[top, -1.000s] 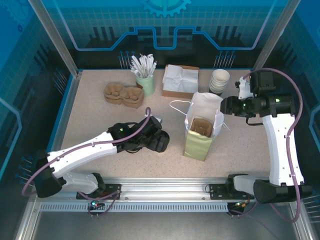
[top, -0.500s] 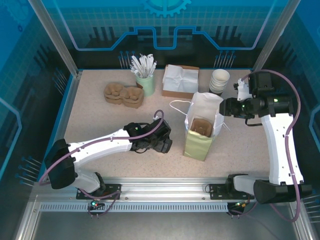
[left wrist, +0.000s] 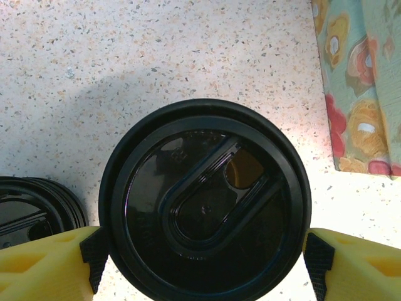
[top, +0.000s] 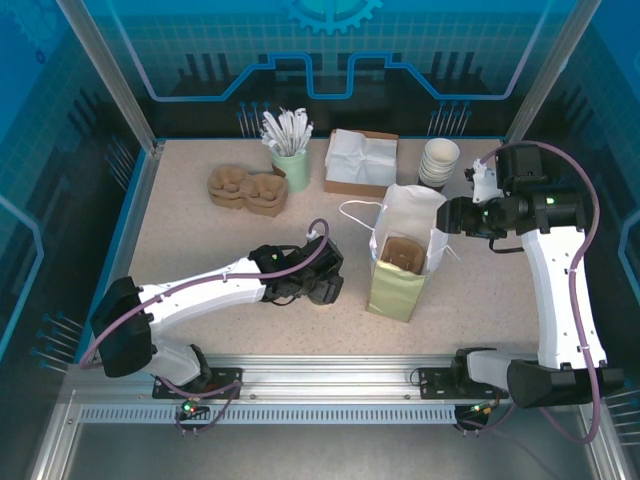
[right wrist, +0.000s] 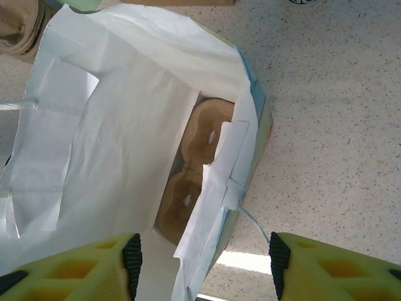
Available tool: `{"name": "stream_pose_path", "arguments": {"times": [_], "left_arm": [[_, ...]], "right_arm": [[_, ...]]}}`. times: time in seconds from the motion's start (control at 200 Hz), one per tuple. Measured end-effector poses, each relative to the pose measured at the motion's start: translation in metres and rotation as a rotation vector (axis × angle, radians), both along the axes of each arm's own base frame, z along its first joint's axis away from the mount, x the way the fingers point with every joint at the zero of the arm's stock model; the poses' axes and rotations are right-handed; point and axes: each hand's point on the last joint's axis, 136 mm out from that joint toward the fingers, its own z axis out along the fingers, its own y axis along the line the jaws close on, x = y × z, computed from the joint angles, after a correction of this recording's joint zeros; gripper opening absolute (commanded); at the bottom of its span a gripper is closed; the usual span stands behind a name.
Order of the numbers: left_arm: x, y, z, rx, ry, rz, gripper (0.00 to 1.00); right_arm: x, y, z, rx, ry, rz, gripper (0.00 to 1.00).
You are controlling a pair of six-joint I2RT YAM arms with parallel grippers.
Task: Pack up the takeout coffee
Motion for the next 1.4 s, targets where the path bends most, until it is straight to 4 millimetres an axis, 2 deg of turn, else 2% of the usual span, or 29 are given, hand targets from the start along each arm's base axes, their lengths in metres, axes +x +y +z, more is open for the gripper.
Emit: {"name": "stream_pose_path", "arguments": {"times": [0.725, 1.396], "left_arm": [[0.012, -0.006, -0.003, 0.001, -0.006, 0.019, 0.79], [0.012, -0.006, -0.007, 0.008, 0.014, 0.048, 0.8]], "right_arm": [[-0.001, 0.004, 0.0, 0.028, 0.005, 0.012, 0.58], [0.0, 0.005, 0.0, 0.046, 0.003, 0.014, 0.58]]}}
